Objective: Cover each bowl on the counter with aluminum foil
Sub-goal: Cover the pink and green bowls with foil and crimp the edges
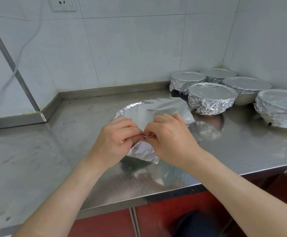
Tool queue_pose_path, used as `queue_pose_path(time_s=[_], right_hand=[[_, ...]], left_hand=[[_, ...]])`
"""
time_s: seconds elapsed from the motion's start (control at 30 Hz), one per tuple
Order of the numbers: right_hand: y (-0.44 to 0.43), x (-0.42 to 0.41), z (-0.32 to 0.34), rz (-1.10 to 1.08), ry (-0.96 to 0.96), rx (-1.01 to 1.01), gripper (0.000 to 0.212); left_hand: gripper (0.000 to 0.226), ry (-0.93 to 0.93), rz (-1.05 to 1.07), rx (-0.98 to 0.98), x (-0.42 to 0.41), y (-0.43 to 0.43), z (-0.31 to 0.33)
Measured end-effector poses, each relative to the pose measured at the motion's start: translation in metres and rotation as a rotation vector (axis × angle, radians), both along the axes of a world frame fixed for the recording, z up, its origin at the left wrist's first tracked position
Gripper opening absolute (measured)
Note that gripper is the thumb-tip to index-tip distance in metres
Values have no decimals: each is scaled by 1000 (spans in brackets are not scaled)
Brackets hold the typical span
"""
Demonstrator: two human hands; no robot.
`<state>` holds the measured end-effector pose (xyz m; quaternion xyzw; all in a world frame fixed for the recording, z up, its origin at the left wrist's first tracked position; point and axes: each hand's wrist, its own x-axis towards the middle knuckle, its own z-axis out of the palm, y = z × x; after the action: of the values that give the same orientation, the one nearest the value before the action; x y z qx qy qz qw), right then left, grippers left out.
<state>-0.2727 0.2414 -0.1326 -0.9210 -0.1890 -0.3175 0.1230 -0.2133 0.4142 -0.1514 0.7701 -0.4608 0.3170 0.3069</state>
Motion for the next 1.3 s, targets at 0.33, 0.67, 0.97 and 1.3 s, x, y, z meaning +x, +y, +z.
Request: queue_pose_path(time_s=[0.33, 0.67, 0.97, 1.3], right_hand=[[-36, -6, 23, 144, 291, 354, 8], [-32, -7, 13, 190, 193, 110, 12], [-13, -2, -7, -5, -175, -244, 9], [2, -4, -10, -1, -100, 0, 9]], left_hand=[[20, 171, 30, -65, -11, 4, 20], [15, 178, -66, 61, -12, -3, 15], [15, 81, 5, 60, -10, -4, 9], [14, 372, -29, -133, -11, 3, 14]])
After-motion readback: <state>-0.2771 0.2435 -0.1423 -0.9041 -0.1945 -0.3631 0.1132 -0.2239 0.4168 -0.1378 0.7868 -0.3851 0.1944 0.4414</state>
